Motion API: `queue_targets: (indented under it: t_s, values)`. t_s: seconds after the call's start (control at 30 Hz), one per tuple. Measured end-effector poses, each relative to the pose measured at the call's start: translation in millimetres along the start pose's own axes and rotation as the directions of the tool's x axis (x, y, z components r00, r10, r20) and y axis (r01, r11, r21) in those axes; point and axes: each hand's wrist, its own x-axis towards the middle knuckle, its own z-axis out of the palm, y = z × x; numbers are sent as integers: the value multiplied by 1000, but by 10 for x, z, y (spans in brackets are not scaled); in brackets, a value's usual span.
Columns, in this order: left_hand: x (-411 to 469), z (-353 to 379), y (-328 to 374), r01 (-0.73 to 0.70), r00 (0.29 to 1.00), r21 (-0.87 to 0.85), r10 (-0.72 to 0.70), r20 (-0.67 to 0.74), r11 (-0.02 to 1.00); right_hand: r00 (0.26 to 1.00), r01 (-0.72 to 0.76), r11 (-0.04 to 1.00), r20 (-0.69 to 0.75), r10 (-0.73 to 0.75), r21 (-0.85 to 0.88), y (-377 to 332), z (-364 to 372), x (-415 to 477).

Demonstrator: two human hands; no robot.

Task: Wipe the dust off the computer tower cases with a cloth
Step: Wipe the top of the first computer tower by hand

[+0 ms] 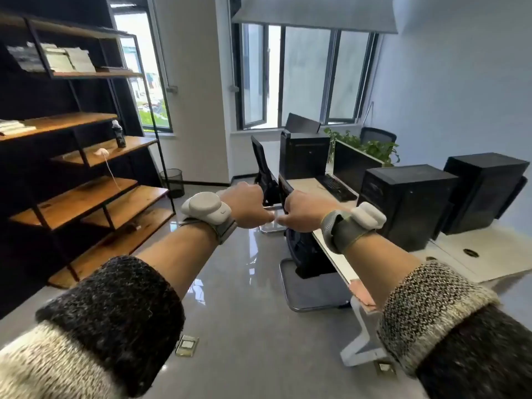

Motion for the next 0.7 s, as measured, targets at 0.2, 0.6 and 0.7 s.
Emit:
queue_targets:
  t_s: [0.2, 0.6, 0.7]
  values:
    - [191, 669, 374, -106, 975, -80, 119, 185, 991, 986, -79, 995, 154, 69, 60, 445, 487, -263]
    - [845, 2118, 1082, -92, 879, -240, 192, 437, 966, 944, -177, 984, 281, 172, -9, 1695, 1373, -438]
    - [1057, 2419, 1302, -52, 848, -272, 187, 497, 961, 934, -150, 985, 313, 171, -90, 2149, 1627, -308]
